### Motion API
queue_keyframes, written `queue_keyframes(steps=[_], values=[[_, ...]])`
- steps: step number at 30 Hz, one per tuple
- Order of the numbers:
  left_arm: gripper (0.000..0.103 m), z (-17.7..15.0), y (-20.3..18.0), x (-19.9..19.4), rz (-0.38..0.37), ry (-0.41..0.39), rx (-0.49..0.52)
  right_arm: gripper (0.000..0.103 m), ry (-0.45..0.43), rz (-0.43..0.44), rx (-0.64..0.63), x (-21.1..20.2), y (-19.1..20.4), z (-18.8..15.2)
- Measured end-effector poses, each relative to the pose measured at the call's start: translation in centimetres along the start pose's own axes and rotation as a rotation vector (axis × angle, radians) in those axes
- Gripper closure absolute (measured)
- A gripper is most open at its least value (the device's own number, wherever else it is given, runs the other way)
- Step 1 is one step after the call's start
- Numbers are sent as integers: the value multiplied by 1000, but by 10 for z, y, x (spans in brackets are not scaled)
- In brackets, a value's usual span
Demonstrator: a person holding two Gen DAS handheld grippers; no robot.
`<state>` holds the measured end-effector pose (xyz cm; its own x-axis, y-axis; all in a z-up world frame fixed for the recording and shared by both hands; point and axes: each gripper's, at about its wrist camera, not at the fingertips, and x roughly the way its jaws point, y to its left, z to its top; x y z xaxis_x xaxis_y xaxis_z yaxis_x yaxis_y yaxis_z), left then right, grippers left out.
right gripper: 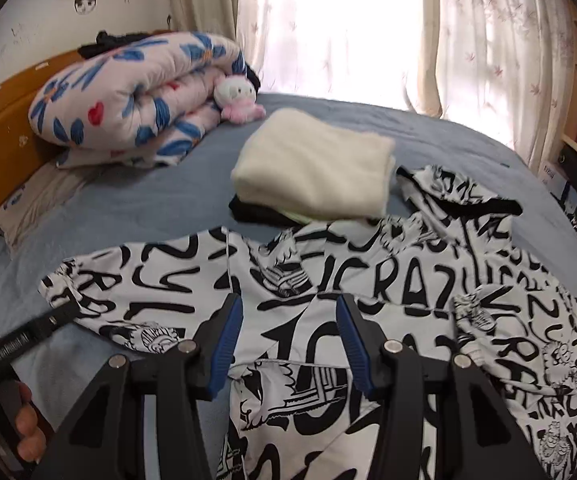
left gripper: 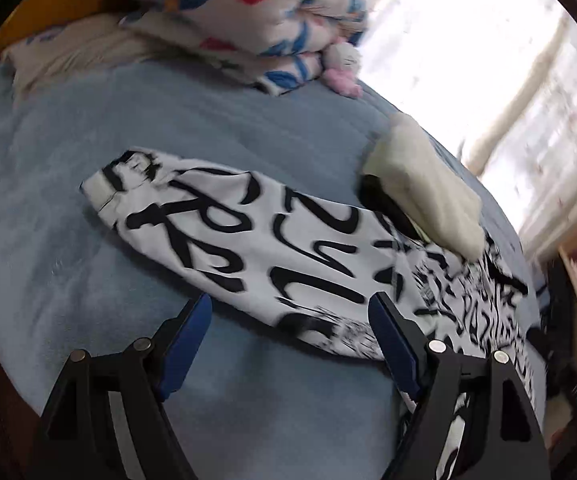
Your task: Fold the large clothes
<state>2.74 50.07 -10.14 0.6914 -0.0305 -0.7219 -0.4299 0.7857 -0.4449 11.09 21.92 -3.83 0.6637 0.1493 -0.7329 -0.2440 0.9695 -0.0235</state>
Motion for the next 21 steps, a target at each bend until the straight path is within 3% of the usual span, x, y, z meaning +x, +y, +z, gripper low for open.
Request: queue_keyframes(steps=[11,19,20,21], values=[[24,22,71,53,108,27,-163,54,111,10,-18,53,9,-18],[24,40,94,91,89,104,-126,54,178,14,-5,85,7,-26],[27,42,95,93,87,97,-125,54,187,16,-4,88,7,-27],[47,43,95,92,92,86,-125,54,193,18,-3,91,8,-28]])
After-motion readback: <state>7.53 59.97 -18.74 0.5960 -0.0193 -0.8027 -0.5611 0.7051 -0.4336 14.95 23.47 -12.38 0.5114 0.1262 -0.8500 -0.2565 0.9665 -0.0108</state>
